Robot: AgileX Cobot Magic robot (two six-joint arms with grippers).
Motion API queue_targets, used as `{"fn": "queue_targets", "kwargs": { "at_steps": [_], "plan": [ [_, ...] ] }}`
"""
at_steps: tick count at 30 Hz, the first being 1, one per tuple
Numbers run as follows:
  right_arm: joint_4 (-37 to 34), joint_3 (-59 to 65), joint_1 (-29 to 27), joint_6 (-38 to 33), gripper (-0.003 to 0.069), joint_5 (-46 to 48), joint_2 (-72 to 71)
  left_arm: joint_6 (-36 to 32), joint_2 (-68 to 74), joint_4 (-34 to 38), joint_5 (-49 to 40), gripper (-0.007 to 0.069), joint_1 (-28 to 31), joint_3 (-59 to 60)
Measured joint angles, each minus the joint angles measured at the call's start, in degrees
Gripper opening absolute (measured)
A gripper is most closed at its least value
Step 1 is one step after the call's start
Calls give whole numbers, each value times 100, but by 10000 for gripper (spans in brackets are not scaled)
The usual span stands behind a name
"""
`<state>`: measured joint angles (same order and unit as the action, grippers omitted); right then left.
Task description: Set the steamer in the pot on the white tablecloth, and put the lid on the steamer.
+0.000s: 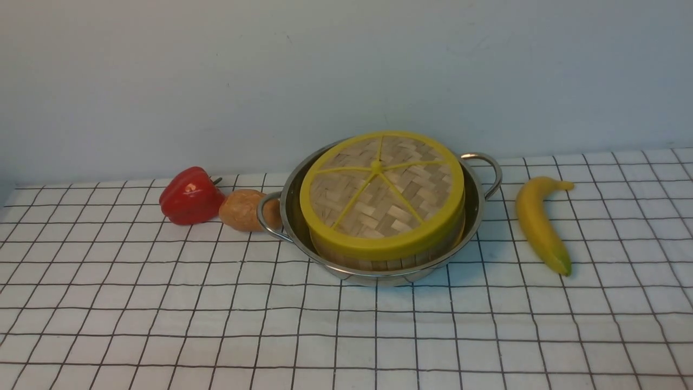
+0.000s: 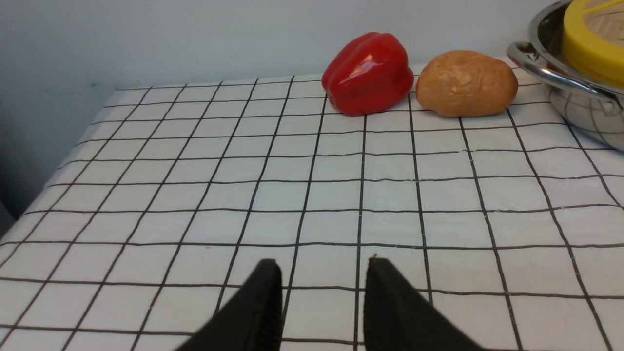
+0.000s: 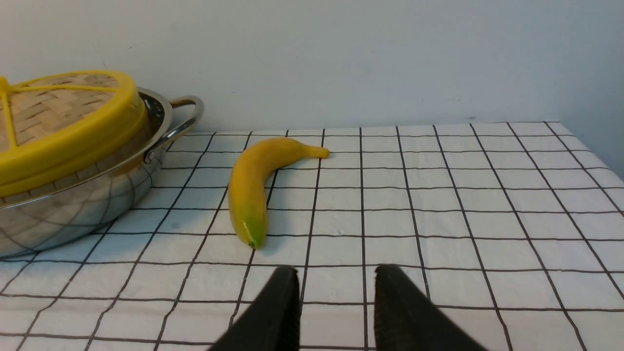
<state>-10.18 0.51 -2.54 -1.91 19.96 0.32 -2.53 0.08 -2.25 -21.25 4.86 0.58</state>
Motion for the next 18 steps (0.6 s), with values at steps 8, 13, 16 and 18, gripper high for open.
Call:
{"fn": "queue_targets", "kwargs": {
  "at_steps": [8, 13, 16, 18],
  "plan": [
    [0, 0, 0, 0, 240, 0, 0, -2, 0, 0, 5, 243, 0, 0],
    [0, 0, 0, 0, 240, 0, 0, -2, 0, 0, 5, 243, 0, 0],
    [0, 0, 0, 0, 240, 0, 0, -2, 0, 0, 5, 243, 0, 0],
    [0, 0, 0, 0, 240, 0, 0, -2, 0, 0, 5, 243, 0, 0]
  ]
}}
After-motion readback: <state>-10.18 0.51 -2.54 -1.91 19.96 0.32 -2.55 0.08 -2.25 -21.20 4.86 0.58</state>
